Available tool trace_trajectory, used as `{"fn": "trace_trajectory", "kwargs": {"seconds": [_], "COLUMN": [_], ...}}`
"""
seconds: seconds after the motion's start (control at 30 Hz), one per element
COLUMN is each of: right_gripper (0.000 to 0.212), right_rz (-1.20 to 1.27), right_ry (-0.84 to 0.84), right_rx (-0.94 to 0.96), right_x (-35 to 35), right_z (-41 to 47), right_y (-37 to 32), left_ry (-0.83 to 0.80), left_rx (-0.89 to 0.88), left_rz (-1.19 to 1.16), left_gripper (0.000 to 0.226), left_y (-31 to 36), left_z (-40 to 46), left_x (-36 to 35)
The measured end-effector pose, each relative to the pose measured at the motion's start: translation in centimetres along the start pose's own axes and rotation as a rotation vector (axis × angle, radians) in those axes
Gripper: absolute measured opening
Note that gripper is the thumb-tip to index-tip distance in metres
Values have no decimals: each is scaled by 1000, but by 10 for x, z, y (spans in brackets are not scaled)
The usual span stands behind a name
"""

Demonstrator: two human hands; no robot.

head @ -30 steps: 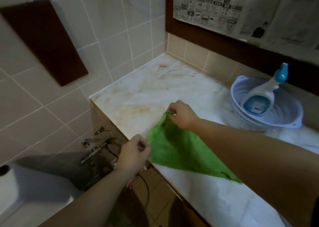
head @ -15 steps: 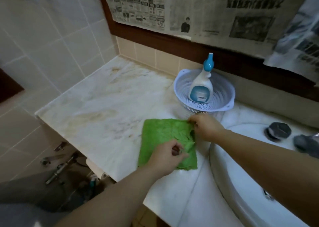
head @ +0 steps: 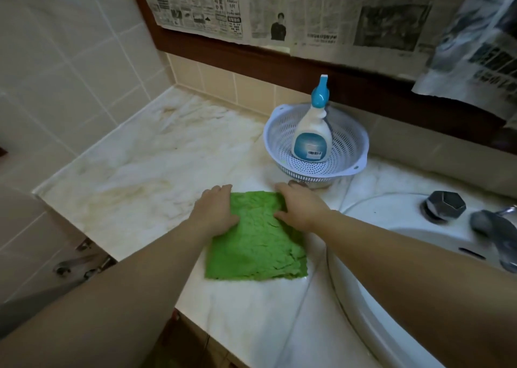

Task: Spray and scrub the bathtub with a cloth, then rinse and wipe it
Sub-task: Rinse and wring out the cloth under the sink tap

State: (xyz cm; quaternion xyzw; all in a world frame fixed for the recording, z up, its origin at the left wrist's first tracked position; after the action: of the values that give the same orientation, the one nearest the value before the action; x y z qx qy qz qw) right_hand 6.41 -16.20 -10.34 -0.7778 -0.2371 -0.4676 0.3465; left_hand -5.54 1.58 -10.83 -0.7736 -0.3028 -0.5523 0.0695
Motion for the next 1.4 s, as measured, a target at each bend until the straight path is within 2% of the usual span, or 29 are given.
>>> {"fn": "trace_trajectory", "kwargs": {"seconds": [0.1,0.3,0.37,0.53,0.63,0.67,0.7,0.8,0.87,1.0,1.1,1.17,1.23,1.3,1.37,1.4], "right_gripper": [43,29,31,44,58,62,71,118,129,129,130,134,143,155,163,164], "right_rz": [-54,59,36,13,60,53,37,-68,-168,-214,-224,-205,-101,159,349,362], "right_ry": [3,227,220,59,206,268,289,94,1,26,18,1,-39,-52,-33,-22], "right_rx": [7,173,209,223,176,147,111,-9,-50,-80,-57,-51,-11,9,-40,-65], "right_x": [2,12,5,-46,-44,-40,-40,-64,-84,-94,-101,-102,-100,-91,-82,-79], "right_z": [3,-42,-65,-115,-122,-120,-116,-103,-97,-91,-85,-80,-79,-86,-100,-108], "right_y": [-6,-15,-19,-22,-29,-36,-45,-76,-91,-116,-136,-139,-131,-112,-81,-66], "left_ry": [47,236,254,105,132,159,173,43,-65,-195,-251,-285,-284,-259,-207,-193], "left_rx": [-54,-378,-481,-685,-531,-459,-397,-274,-247,-73,77,97,66,35,28,26], "left_rz": [138,-177,-175,-124,-349,-390,-330,22,77,-339,-707,-887,-950,-970,-963,-945], "left_gripper": [44,24,27,40,33,32,39,53,44,27,28,33,42,53,54,52], "left_y": [3,-14,-25,-48,-49,-49,-48,-39,-36,-58,-78,-74,-58,-34,-7,9], "left_z": [2,-44,-69,-107,-102,-95,-89,-74,-74,-79,-85,-92,-97,-101,-104,-106], "left_x": [15,22,10,-36,-21,-16,-14,-21,-28,-26,-19,-15,-8,-2,-3,-6]}}
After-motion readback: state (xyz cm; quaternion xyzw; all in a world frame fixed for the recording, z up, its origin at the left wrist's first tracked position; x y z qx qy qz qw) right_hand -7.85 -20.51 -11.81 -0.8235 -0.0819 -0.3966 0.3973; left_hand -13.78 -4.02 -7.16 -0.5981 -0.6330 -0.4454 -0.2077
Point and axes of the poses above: each hand's wrist, its own z-axis towards the middle knuckle, its own x-axis out of the back of the hand, y = z × x, the point moved 6 cm from there along z, towards the middle knuckle, and after that the axes turned 3 degrees about -y, right-handed, at the moved point
